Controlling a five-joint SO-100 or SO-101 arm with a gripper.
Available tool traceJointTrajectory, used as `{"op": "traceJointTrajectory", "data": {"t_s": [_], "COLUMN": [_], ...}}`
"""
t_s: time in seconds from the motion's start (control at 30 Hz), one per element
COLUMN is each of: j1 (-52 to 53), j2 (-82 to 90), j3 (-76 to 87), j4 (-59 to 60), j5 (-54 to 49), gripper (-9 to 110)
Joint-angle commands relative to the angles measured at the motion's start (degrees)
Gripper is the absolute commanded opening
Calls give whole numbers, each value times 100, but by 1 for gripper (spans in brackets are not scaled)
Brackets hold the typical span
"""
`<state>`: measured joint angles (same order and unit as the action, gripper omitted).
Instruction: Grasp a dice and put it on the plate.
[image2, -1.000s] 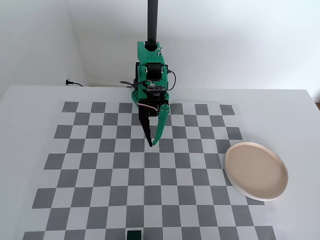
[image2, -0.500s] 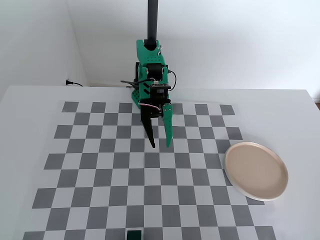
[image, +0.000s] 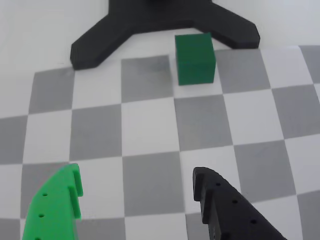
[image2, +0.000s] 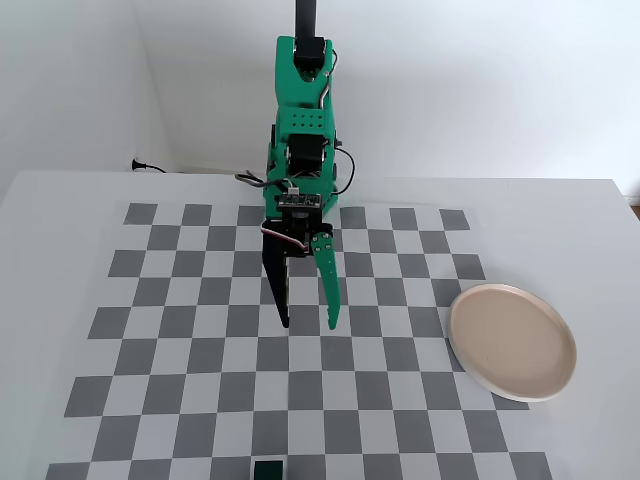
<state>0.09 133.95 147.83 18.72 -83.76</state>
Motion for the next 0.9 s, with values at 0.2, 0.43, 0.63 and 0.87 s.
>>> {"op": "traceJointTrajectory", "data": {"t_s": [0.2, 0.43, 0.63, 0.87], "j1": [360, 527, 519, 475], "j2": [-1679, -2654, -3542, -4544], "j3": [-2048, -2848, -3850, -4834], "j4": [-281, -396, -70, 105], "j5": [-44, -167, -176, -202], "gripper": [19, 22, 24, 23]}}
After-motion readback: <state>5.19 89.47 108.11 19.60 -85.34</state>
